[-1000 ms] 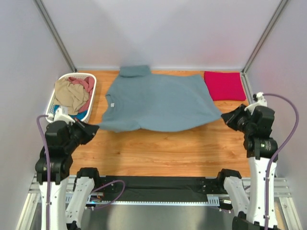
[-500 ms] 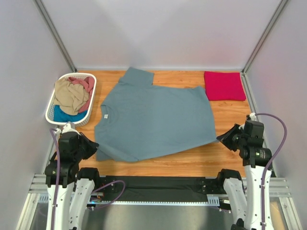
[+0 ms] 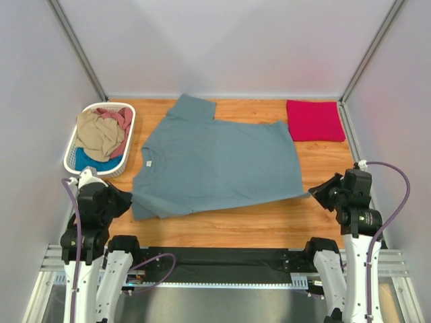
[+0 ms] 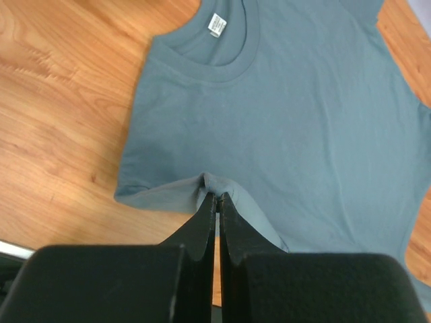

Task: Fold and stack the t-shirts
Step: Fold the tshirt

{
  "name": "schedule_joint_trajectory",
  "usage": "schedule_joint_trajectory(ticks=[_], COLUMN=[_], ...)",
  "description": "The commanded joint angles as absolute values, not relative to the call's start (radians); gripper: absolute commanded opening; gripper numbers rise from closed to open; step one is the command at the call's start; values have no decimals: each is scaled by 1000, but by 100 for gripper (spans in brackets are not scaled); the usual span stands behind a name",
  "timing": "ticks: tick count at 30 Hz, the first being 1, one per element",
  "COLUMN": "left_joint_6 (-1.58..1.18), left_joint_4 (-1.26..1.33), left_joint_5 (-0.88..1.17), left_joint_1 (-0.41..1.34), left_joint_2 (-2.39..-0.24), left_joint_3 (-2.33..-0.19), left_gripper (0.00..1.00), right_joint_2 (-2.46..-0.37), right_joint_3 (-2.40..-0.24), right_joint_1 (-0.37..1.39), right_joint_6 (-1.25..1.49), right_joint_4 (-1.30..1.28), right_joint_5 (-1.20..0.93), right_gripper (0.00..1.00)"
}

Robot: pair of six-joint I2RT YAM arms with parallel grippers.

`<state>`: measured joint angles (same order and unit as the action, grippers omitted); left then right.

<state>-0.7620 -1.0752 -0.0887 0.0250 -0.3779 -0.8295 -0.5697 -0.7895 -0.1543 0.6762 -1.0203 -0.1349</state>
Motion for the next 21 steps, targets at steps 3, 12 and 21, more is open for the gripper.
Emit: schedule_joint_trajectory(ticks=[3,12,21], left_joint_6=[-713,-661,-565], left_joint_4=[-872,-738,-701], left_joint_5=[-45,-41,-48], left_joint_1=[26,26,26], left_joint_2=[-494,-785,-1087], left_joint_3=[-773,-859,-1012], left_gripper=[0,0,0], right_joint_2=[-652,-833,-1002], right_joint_3=[-775,-769,-745], right_joint_1=[-152,-152,-152], right_joint_6=[732,701,692], right_joint_4=[-835,-675,-522], right_joint_5=[-84,-11,-109], right_gripper=[0,0,0])
